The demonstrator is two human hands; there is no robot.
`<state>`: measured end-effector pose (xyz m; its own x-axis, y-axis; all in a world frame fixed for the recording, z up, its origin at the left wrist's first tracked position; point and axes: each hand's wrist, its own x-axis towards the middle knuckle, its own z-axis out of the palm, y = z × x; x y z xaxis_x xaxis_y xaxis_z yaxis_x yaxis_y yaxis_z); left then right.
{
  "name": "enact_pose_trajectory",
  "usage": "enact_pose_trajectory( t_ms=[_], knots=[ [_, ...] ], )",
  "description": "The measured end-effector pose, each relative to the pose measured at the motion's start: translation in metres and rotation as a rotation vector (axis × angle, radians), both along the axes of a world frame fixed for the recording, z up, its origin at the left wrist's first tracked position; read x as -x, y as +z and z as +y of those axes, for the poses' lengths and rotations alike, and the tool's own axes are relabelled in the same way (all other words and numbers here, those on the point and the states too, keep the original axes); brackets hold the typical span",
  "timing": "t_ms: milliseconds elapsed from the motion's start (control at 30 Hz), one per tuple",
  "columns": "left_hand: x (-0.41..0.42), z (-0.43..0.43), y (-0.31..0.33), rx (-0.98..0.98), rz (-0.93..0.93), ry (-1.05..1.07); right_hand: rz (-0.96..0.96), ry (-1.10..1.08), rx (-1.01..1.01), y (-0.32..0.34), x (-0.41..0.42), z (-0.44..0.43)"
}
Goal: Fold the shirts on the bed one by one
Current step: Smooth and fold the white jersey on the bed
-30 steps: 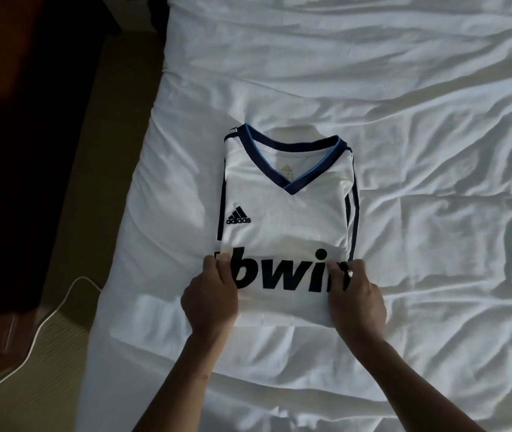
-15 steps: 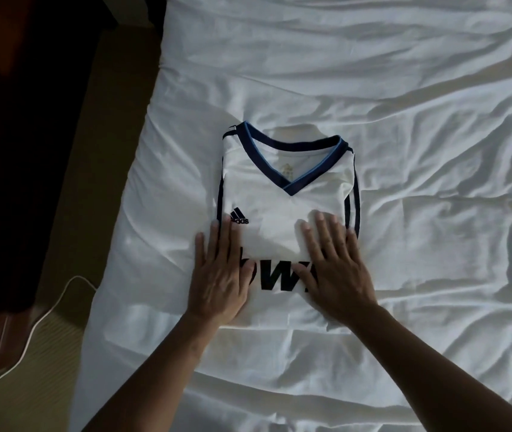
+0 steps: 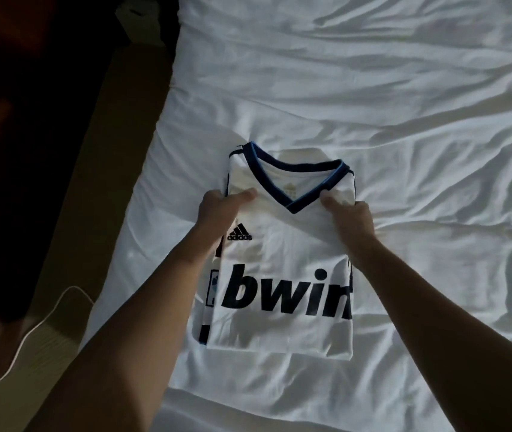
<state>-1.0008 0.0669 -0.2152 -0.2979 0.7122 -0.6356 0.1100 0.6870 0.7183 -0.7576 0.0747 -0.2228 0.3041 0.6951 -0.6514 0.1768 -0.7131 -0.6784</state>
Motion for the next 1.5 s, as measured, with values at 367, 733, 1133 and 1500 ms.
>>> enact_pose_trajectory(
  t_ms=[367, 733, 1133, 1500],
  knots=[
    [0.020, -0.035, 0.079, -0.218, -0.423, -0.017, 0.158, 0.056, -0.267, 0.098, 0.003, -0.030],
    [0.045, -0.109, 0.329, -0.569, -0.479, -0.002, 0.338, 0.136, -0.675, 0.351, 0.021, -0.089],
    [0.073, -0.377, 0.544, -0.841, -0.218, 0.241, 0.650, 0.651, -0.891, 0.552, 0.088, -0.238],
    [0.062, -0.749, 0.583, -0.997, 0.139, 0.910, 0.908, 1.258, -0.889, 0.615, 0.206, -0.501]
  ],
)
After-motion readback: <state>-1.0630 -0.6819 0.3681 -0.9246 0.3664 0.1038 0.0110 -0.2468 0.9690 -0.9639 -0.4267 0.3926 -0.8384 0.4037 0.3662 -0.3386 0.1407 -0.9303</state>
